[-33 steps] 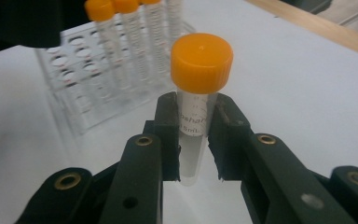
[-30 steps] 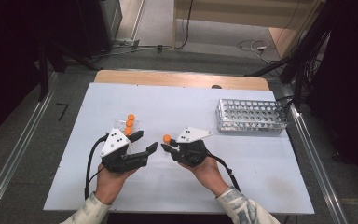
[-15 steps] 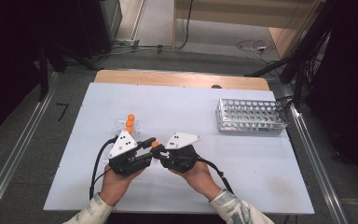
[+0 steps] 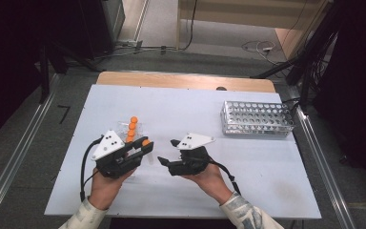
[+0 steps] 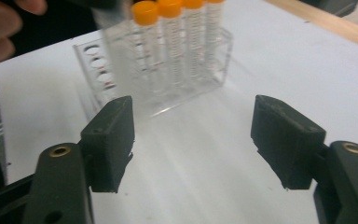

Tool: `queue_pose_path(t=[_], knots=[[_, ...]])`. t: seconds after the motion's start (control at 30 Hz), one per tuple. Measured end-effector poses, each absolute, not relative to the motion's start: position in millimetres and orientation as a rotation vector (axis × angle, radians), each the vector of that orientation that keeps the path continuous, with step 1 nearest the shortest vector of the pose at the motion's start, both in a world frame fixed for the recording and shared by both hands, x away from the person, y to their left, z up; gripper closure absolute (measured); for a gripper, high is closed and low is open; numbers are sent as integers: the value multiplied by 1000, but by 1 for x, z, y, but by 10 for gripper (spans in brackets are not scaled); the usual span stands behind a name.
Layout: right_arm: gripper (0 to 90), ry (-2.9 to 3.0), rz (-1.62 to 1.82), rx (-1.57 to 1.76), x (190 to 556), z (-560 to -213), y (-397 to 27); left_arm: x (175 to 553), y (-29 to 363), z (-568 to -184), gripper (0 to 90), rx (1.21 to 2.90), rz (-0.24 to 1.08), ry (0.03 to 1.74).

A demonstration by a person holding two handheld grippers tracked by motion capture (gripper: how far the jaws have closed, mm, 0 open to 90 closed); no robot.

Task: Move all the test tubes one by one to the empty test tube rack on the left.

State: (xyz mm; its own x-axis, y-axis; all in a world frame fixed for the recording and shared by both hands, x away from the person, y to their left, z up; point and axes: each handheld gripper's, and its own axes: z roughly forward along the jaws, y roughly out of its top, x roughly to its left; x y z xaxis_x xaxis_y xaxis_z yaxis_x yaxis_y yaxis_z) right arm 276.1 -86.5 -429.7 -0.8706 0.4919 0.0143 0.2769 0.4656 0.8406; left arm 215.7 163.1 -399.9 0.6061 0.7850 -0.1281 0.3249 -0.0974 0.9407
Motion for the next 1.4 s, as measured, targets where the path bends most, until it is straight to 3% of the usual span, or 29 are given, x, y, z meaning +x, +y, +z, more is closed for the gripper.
queue_pose_path(t=[0.53, 1.2, 1.33, 1.4], knots=[[264, 2406, 1324, 788, 285, -430, -127, 208, 204, -398, 700, 1615, 634, 1027], [264, 2407, 1312, 785, 285, -432, -127, 214, 187, -438, 697, 1739, 693, 1098], [263, 2406, 1308, 793, 285, -432, -128, 214, 186, -441, 687, 1743, 702, 1104], [260, 2402, 1310, 796, 286, -432, -129, 214, 186, -441, 603, 1741, 700, 1103]])
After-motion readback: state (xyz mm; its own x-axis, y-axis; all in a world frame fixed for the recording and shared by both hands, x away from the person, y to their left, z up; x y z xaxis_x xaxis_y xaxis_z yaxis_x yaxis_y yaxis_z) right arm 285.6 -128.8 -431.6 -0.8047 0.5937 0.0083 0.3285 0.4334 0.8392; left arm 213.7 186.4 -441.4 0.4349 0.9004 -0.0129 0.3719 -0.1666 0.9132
